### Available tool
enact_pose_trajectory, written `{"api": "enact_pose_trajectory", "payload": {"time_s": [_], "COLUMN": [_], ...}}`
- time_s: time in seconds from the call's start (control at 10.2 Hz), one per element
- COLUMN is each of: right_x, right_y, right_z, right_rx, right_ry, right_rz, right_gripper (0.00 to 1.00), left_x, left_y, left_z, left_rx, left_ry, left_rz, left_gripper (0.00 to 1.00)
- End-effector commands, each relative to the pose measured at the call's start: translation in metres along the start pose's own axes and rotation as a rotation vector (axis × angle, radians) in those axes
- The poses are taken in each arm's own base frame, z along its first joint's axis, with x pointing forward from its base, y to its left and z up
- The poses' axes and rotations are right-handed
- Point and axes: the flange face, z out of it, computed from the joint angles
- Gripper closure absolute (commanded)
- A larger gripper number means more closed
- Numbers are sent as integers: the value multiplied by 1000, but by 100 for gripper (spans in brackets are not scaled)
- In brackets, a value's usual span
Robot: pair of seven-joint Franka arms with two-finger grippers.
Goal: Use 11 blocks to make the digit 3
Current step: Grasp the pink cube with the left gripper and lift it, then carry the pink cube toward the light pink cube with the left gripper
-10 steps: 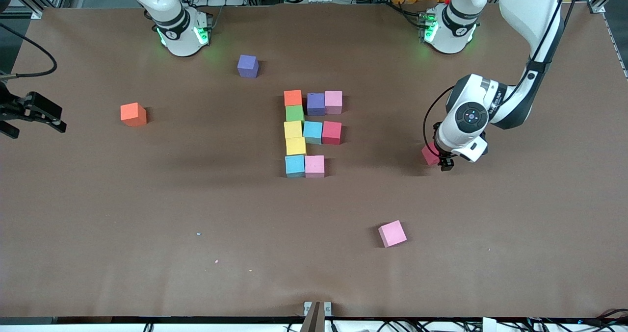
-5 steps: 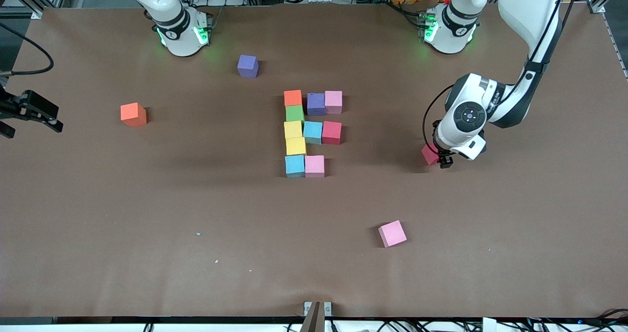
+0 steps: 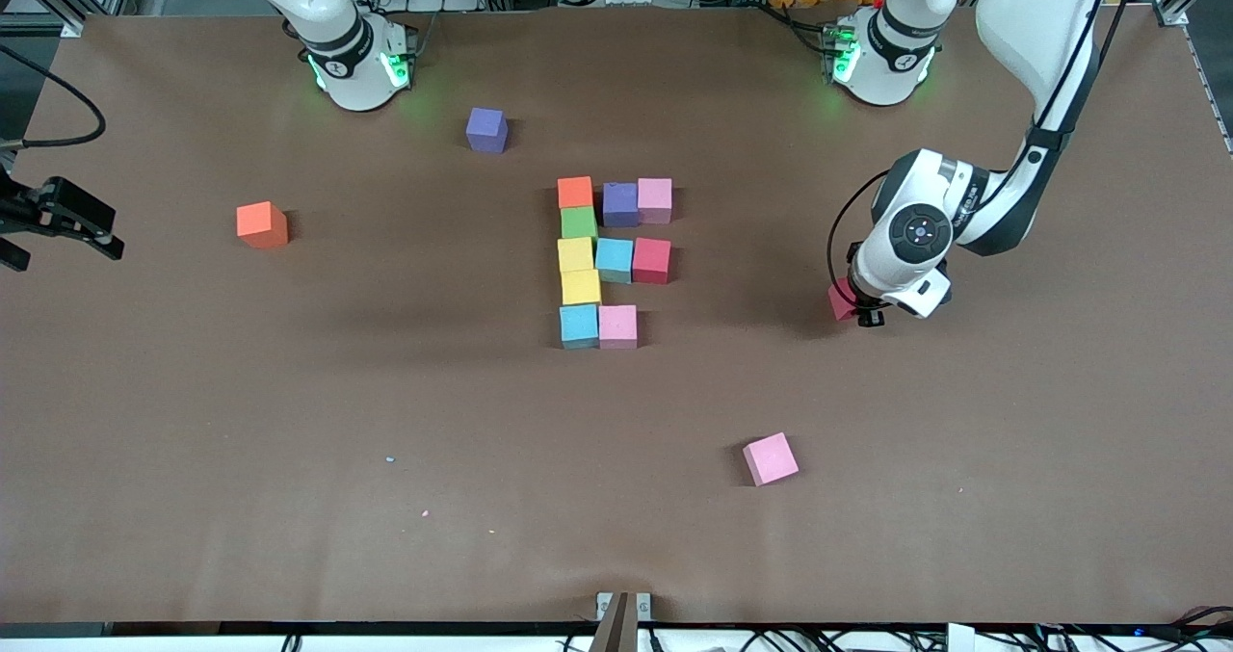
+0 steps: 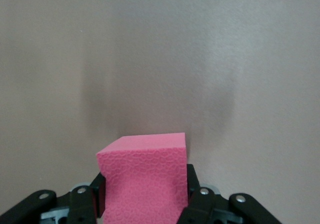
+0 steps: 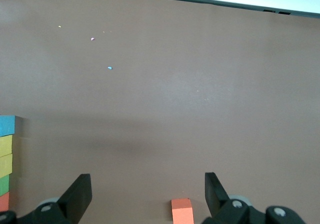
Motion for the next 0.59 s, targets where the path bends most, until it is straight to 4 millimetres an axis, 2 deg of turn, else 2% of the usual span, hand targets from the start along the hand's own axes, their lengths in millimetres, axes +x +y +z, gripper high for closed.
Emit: {"api": "enact_pose_trajectory", "payload": {"time_s": [0.0, 0.29, 0.49], "right_x": [0, 0, 0], "right_y": [0, 0, 0], "right_z": [-5, -5, -5], "right_rx": [0, -2, -2], "right_ry": [-3, -3, -3], "right_rz": [8, 7, 7], "right_gripper": [0, 0, 0], "left_x": [-22, -89, -140], "left_y": [19, 34, 40], "left_z": [-14, -36, -50], "left_rx": [-39, -50, -62], "left_ry": [-28, -68, -87], "left_rz": [-23, -71, -89], "left_gripper": [79, 79, 79]}}
